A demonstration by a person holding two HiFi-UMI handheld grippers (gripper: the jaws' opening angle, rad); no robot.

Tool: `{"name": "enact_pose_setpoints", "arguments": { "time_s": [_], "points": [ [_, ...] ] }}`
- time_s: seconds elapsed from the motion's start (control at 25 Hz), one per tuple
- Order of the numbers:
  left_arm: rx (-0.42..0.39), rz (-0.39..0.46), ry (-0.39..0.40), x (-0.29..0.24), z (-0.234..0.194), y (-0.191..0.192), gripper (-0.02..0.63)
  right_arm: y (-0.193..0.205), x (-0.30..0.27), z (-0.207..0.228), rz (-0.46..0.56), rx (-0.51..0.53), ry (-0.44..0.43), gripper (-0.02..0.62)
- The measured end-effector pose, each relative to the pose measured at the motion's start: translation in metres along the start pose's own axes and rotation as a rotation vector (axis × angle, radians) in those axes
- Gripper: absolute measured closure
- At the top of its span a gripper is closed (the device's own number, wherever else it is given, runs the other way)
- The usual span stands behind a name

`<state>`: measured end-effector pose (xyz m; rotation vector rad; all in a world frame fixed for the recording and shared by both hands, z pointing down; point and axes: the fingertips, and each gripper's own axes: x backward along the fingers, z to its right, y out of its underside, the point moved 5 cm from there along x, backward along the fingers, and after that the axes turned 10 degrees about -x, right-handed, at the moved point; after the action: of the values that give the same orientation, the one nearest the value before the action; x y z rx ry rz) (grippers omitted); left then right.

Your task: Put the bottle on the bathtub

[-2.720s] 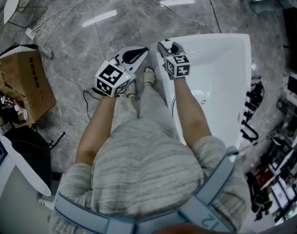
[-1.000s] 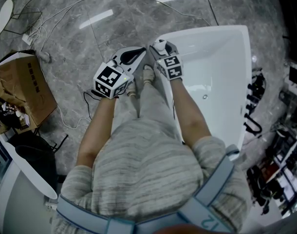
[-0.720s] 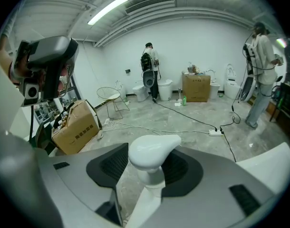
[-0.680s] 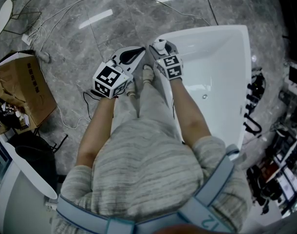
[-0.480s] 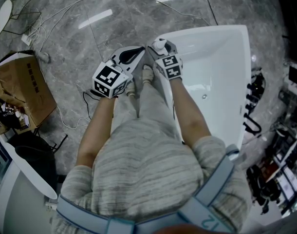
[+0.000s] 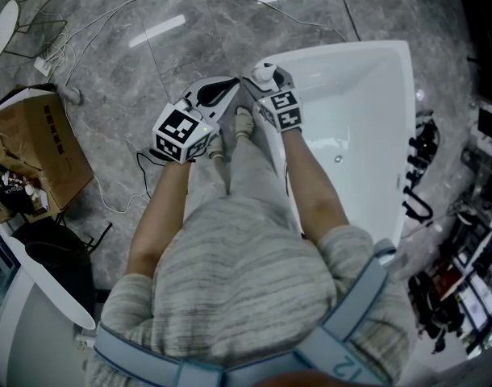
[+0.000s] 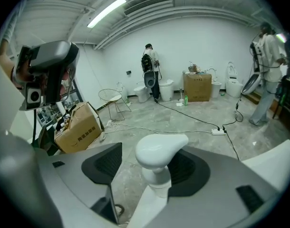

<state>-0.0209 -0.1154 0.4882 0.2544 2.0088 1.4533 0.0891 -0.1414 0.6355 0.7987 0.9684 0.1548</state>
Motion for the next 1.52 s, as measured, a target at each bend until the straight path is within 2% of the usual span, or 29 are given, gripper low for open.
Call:
{"name": "enact_pose_setpoints", "arguments": {
  "time_s": [0.28,0.64,0.88,1.08,1.52],
  "points": [
    [0.001,-0.002,0.007,-0.002,0.002,0.001,0.603,0.009,0.004,0.011,0.050,-0.059,0.037,0.328],
    [0.008,-0.018,0.017,-0.006,0.006,0.007,0.603,0.009,0.004,0.013,0.100,-0.071,0.004,0.327],
    [0.010,-0.025,0.021,-0.008,0.007,0.011,0.603,0.008,0.002,0.010,0.106,-0.053,-0.015,0.327],
    [0.014,-0.026,0.023,-0.009,0.008,0.012,0.603,0.005,0.001,0.014,0.112,-0.060,0.005,0.328],
    [0.019,-0.027,0.016,-0.005,0.009,0.016,0.603,0.004,-0.003,0.006,0.102,-0.023,-0.036,0.330]
  ]
}}
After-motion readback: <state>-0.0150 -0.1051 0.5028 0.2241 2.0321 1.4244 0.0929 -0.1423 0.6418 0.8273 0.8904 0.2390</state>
